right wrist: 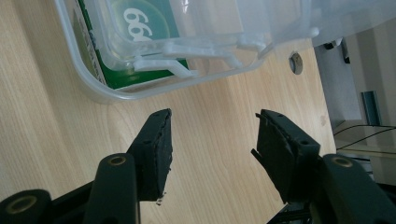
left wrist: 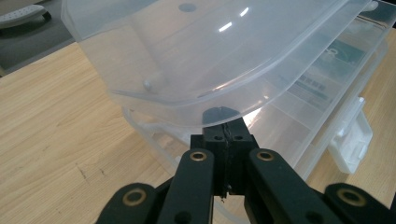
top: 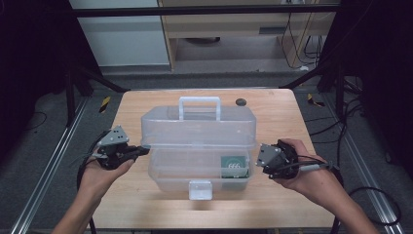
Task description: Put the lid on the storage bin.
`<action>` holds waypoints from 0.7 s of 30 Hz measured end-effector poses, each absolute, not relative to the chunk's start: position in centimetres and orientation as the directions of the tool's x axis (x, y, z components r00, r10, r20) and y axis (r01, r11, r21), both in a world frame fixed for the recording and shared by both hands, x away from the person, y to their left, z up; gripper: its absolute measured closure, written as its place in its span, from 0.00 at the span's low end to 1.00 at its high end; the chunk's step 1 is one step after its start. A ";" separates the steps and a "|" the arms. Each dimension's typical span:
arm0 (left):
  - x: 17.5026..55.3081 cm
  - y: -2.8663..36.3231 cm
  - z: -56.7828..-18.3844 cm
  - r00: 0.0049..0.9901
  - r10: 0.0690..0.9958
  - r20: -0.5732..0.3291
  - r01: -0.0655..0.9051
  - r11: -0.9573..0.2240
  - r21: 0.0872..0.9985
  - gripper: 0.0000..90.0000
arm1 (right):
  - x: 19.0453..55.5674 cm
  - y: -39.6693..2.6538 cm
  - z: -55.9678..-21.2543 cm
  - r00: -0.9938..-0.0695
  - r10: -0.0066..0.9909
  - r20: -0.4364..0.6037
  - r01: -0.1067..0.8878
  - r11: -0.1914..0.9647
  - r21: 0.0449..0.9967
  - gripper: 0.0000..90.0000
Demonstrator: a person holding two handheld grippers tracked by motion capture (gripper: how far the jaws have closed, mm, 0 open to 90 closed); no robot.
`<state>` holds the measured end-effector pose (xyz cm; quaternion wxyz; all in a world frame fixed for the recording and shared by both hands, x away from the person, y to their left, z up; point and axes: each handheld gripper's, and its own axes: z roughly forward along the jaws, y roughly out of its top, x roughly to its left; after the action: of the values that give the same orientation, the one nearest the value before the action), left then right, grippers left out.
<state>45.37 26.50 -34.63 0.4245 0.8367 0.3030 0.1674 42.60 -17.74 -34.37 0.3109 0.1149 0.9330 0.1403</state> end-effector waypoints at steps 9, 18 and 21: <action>44.8 26.9 -35.2 0.747 0.664 0.031 0.365 -0.448 0.816 1.00 | 42.7 -18.2 -35.1 -0.776 0.324 -0.541 0.153 0.929 0.337 0.50; 44.5 27.2 -36.1 0.743 0.669 0.025 0.374 -0.446 0.813 1.00 | 43.0 -18.7 -36.0 -0.769 0.355 -0.531 0.187 0.920 0.343 0.48; 44.4 27.4 -36.5 0.739 0.674 0.017 0.380 -0.436 0.816 1.00 | 43.3 -19.0 -36.9 -0.763 0.374 -0.527 0.212 0.915 0.342 0.44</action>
<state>44.39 27.44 -36.48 0.4254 0.8296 0.3175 0.1730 43.32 -19.02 -36.87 0.3060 0.1577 0.9296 0.1319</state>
